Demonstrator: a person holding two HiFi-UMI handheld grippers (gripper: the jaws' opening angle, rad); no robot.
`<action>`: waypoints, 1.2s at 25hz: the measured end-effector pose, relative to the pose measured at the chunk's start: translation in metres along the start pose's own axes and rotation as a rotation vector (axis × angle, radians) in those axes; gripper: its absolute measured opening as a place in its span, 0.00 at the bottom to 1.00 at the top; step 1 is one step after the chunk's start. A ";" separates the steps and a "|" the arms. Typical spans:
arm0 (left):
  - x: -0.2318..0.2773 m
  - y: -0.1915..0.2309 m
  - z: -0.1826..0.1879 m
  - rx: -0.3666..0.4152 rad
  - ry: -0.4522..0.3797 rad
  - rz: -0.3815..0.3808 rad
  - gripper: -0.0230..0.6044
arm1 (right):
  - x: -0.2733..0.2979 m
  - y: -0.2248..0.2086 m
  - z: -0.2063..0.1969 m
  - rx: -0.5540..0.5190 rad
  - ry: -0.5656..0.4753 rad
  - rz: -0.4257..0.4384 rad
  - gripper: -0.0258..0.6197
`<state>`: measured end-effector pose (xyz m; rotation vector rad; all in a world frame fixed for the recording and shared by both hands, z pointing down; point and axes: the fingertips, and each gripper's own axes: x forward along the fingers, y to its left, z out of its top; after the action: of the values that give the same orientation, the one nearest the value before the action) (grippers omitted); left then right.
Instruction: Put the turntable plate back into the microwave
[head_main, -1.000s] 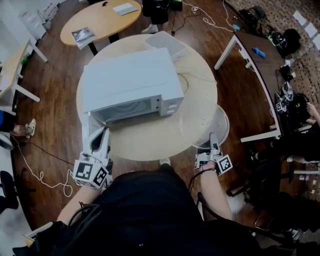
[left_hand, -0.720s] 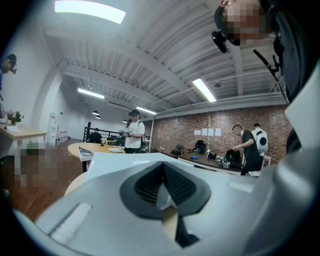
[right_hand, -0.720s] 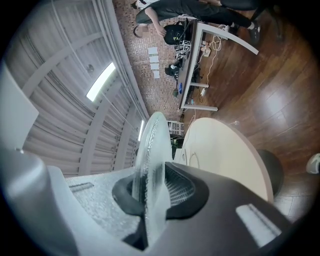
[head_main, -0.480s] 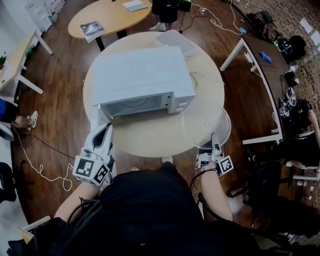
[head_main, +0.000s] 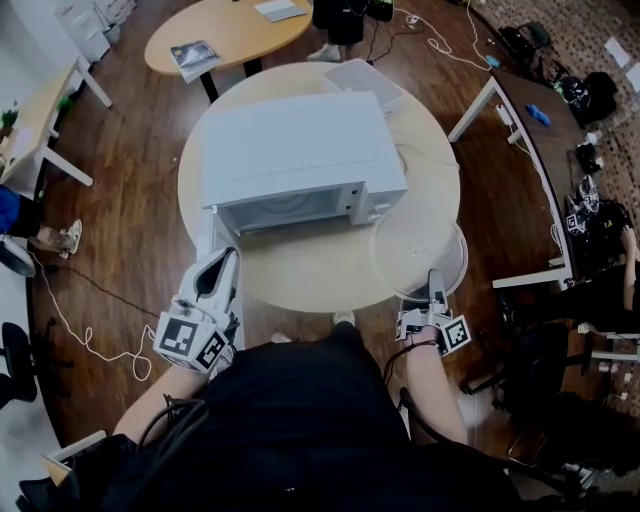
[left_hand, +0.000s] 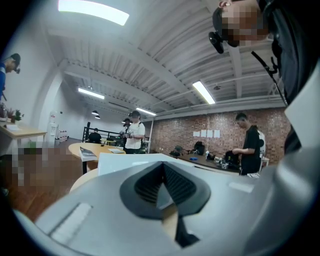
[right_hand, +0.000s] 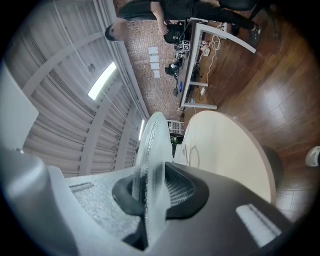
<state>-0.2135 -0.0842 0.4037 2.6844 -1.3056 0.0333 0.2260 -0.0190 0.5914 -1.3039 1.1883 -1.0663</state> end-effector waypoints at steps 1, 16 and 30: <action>0.000 -0.001 0.000 0.001 0.000 -0.005 0.05 | -0.002 0.000 -0.002 0.001 -0.003 0.001 0.09; -0.005 -0.007 0.002 -0.009 -0.022 -0.052 0.05 | -0.021 0.007 -0.032 0.006 0.006 0.006 0.09; -0.011 -0.009 0.001 -0.012 -0.025 -0.063 0.05 | -0.025 0.009 -0.059 0.012 0.047 0.008 0.09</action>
<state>-0.2135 -0.0702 0.4005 2.7228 -1.2234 -0.0156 0.1637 -0.0011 0.5882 -1.2697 1.2199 -1.1021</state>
